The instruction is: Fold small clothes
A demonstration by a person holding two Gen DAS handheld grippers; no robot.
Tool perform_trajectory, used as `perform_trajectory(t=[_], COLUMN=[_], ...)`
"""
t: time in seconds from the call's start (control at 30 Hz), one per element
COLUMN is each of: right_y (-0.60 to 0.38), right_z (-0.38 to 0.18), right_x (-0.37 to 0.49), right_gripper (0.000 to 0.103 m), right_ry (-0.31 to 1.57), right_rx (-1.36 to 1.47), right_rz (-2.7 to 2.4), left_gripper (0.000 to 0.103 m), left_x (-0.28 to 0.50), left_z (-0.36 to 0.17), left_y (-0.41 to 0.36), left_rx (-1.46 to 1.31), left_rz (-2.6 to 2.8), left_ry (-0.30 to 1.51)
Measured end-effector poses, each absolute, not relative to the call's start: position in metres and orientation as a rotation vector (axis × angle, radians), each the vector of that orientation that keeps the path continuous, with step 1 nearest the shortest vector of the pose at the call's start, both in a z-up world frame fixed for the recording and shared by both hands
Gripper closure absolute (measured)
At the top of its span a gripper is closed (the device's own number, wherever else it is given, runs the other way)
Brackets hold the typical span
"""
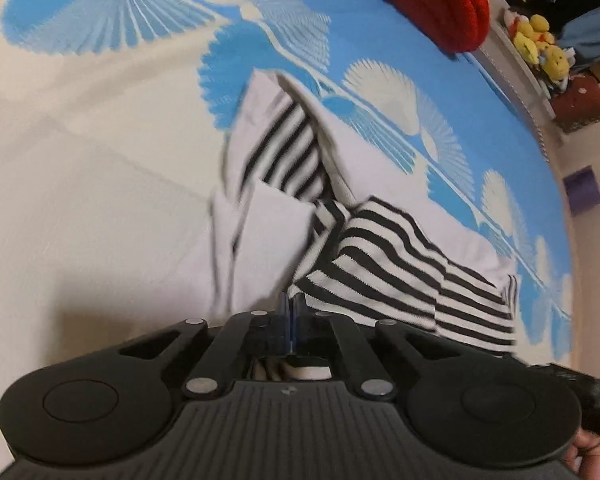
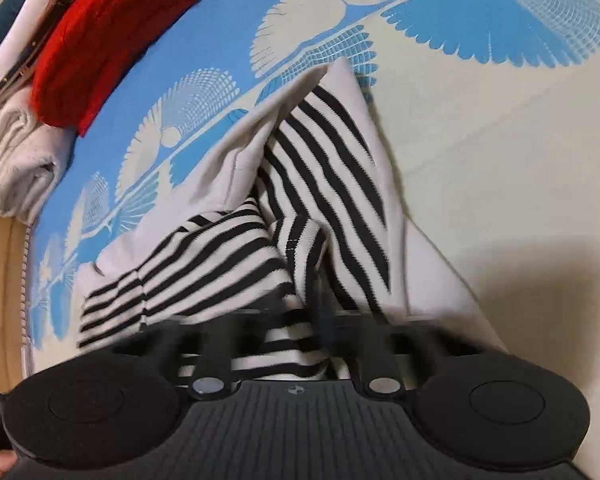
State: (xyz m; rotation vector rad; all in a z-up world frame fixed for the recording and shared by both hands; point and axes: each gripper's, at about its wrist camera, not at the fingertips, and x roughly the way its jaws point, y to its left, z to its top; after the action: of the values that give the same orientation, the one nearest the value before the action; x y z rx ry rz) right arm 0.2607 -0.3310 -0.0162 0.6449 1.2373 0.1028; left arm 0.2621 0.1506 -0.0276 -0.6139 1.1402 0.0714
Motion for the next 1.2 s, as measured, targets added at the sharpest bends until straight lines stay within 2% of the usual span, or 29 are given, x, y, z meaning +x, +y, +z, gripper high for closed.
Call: perform_trajectory(t=[0.07,0.23,0.27,0.3,0.37,0.43,0.5,0.6,0.63,0.67,0.7,0.83,1.07,1.2], right_y=[-0.329,-0.325,-0.324,-0.322,-0.321,-0.315,-0.309,-0.302,-0.304,-0.306,-0.306,-0.311,-0.344,-0.363], right_z=[-0.003,-0.029,-0.024,-0.016,0.008,0.023,0.019,-0.021,-0.033,-0.031,-0.025,0.027,0.109,0.134], right_x=[0.262,0.263,0.264,0.265,0.262,0.26,0.264,0.267,0.265,0.264,0.265,0.263,0.21,0.146], right_gripper=[0.1,0.096,0.092,0.083,0.082,0.081,0.082,0.081,0.082,0.086,0.086,0.079,0.077,0.066], right_ry=[1.187,1.306,1.293,1.258,1.134,1.05,1.062,1.297,1.344,1.334,1.325,1.138,0.887,0.845], right_rx=[0.6,0.514,0.486,0.459,0.439,0.414,0.437,0.443,0.421,0.423,0.42,0.327,0.39,0.418], right_rz=[0.129,0.051,0.044,0.042,0.061,0.127,0.199,0.169,0.119,0.112,0.113,0.111,0.08,0.099], left_gripper=[0.103,0.1,0.1,0.099,0.099,0.099,0.099,0.099,0.101,0.101,0.101,0.1,0.1,0.099], left_x=[0.262,0.264,0.263,0.262,0.259,0.259,0.261,0.269,0.267,0.267,0.267,0.26,0.2,0.134], left_z=[-0.023,-0.035,-0.025,-0.013,0.009,0.014,-0.001,-0.042,-0.046,-0.041,-0.032,0.015,0.097,0.122], left_y=[0.15,0.139,0.136,0.133,0.128,0.122,0.12,0.121,0.123,0.125,0.125,0.126,0.139,0.146], left_rx=[-0.577,-0.495,-0.445,-0.412,-0.407,-0.447,-0.478,-0.454,-0.451,-0.477,-0.479,-0.457,-0.421,-0.364], left_rz=[0.096,0.106,0.123,0.132,0.075,-0.011,-0.033,0.049,0.073,0.07,0.063,0.035,0.005,-0.036], left_ry=[1.126,1.239,1.203,1.146,1.022,0.988,1.052,1.289,1.31,1.297,1.274,1.127,0.978,0.948])
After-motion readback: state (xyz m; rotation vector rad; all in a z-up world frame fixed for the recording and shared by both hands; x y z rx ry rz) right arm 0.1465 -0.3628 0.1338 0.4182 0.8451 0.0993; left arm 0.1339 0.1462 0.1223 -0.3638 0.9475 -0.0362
